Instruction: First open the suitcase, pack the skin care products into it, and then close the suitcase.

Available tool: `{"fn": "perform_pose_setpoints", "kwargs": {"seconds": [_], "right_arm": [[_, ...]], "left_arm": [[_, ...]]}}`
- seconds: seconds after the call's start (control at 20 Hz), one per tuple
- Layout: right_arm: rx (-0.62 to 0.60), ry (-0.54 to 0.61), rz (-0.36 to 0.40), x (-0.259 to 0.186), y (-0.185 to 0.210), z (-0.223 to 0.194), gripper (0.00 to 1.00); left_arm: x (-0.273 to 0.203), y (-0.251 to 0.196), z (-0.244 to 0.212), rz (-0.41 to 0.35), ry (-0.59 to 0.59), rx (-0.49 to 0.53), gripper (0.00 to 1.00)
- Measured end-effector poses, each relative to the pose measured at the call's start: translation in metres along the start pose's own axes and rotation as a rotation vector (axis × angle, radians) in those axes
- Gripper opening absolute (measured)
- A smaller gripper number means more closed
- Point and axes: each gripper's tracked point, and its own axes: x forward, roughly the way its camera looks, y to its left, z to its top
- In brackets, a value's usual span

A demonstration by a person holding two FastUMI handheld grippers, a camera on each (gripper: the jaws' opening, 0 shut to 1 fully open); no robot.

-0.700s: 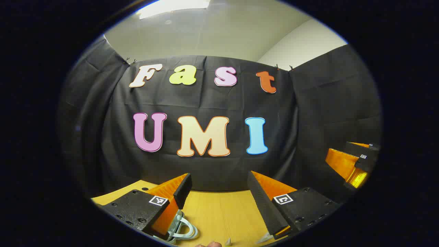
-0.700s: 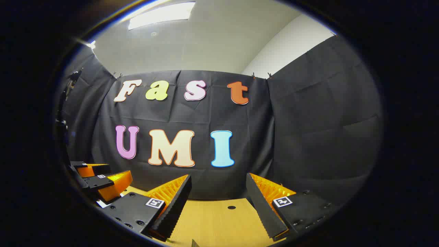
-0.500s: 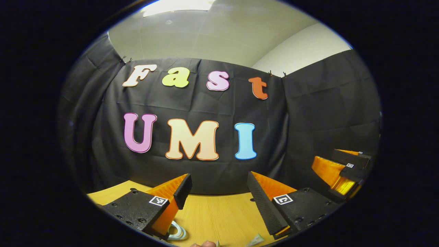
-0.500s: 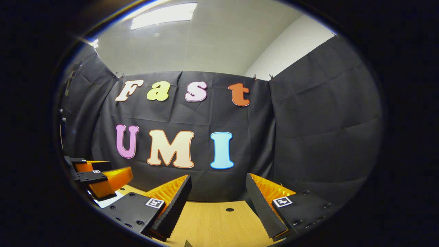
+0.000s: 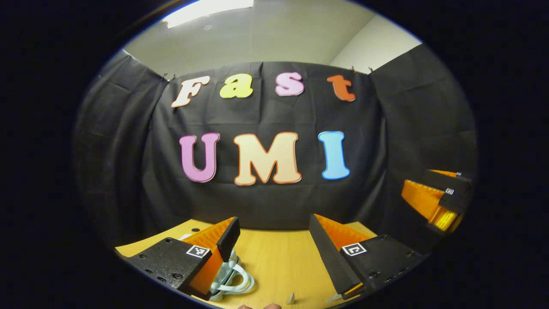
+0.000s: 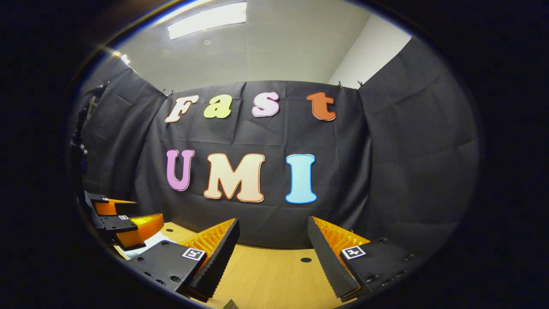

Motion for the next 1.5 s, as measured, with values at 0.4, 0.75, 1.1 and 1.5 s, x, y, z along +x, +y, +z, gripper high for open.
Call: {"fn": "perform_pose_setpoints", "kwargs": {"seconds": [0.4, 0.75, 1.1, 1.5], "right_arm": [[-0.056, 0.043, -0.077, 0.014, 0.001, -0.016, 0.99], [-0.107, 0.106, -0.150, 0.008, -0.002, -0.025, 0.99], [-0.156, 0.137, -0.210, -0.004, -0.009, -0.028, 0.98], [-0.186, 0.186, -0.228, -0.011, -0.006, -0.043, 0.99]], "left_arm": [[0.027, 0.040, -0.100, -0.009, 0.254, 0.078, 0.96], [0.032, 0.041, -0.180, -0.076, 0.524, 0.013, 0.95], [0.036, 0.042, -0.238, -0.125, 0.781, -0.030, 0.96], [0.045, 0.034, -0.274, -0.149, 0.937, -0.050, 0.91]]}}
